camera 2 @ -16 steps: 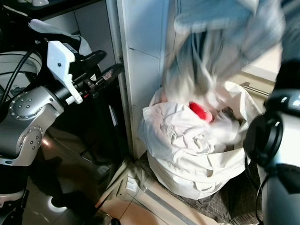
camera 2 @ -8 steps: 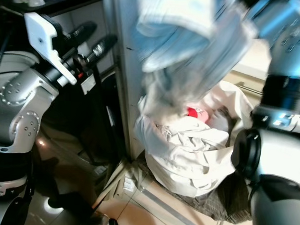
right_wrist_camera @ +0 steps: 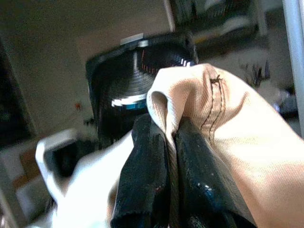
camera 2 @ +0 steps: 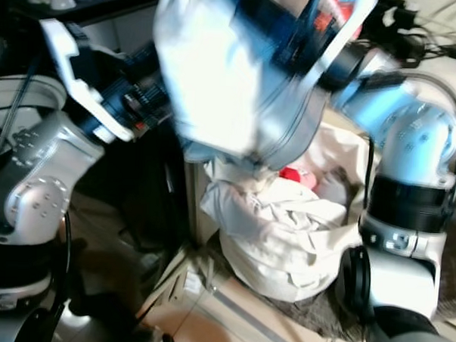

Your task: Clothes washing

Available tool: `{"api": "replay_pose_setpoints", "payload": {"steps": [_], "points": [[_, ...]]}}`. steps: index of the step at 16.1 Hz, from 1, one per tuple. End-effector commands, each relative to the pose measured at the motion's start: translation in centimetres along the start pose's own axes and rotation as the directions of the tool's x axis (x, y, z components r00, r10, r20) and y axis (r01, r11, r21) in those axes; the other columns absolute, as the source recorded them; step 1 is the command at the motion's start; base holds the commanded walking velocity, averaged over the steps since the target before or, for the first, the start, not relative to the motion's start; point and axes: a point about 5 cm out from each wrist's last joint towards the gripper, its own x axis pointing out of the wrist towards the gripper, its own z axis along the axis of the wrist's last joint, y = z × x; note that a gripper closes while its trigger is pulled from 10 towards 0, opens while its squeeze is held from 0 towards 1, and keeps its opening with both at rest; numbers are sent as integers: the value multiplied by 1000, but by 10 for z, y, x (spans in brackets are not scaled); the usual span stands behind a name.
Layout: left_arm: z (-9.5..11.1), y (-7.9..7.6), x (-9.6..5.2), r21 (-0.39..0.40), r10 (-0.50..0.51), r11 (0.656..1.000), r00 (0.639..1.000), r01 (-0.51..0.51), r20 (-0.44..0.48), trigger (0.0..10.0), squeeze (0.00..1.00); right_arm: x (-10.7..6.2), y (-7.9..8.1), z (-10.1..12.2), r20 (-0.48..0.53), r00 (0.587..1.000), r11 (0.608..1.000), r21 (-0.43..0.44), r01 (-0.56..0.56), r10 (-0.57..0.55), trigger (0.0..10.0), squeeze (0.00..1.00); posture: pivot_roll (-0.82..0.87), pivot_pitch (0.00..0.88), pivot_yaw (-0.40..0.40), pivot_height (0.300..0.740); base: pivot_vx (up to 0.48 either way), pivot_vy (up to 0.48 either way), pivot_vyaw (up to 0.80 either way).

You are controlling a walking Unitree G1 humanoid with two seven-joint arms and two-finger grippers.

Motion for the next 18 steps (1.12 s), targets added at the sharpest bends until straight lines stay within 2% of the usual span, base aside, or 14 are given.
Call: {"api": "replay_pose_setpoints", "payload": {"steps": [1,2,3,5,7,8,9,11,13,16,17,18], "points": [[12,11,-3,-10,58,998,997,-58,47,10000,0,-1,6,0,-27,999,999,-26,-34,34,0,0,14,0,-7,740,0,0,0],[20,28,-14,-22,129,992,989,-128,72,10000,0,-8,5,-5,-40,999,999,-18,-28,27,0,0,16,0,-10,740,0,0,0],[21,31,-17,-17,139,990,988,-138,70,10000,0,-9,5,-5,-43,999,999,-18,-26,25,0,0,16,0,-10,740,0,0,0],[22,49,-34,87,195,977,981,-194,-3,10000,0,-21,1,-7,-51,999,1000,-24,-6,5,0,0,18,0,-11,740,0,0,0],[22,60,-47,193,215,962,972,-193,-99,10000,0,-34,-6,-6,-64,997,998,-50,43,-46,0,0,18,0,-9,740,0,0,0],[23,64,-52,199,228,959,968,-204,-109,10000,0,-39,-8,-5,-63,996,997,-56,59,-63,0,0,17,0,-6,740,0,0,0],[32,74,-59,212,276,944,957,-252,-87,10000,0,-49,-9,-4,-90,993,994,-82,70,-78,0,0,15,0,-3,740,0,0,0],[44,83,-63,208,305,934,951,-291,-38,10000,0,-57,-12,-6,-118,987,990,-102,99,-111,0,0,13,0,1,740,0,0,0],[50,83,-61,187,281,944,960,-273,-18,10000,0,-60,-13,-8,-132,984,988,-113,105,-119,0,0,13,0,2,740,0,0,0],[40,59,-43,115,105,989,993,-97,-60,10000,0,-53,-7,-15,-155,986,993,-106,45,-61,0,0,18,0,-1,740,0,0,0],[26,39,-27,8,-8,1000,997,8,-79,10000,463,-46,-4,-22,-167,985,994,-108,16,-34,0,0,18,0,-1,740,0,0,0],[17,27,-17,-51,-61,997,996,57,-71,10000,1000,-43,-3,-27,-174,984,994,-107,3,-21,0,0,18,0,-1,740,0,0,0]]}}
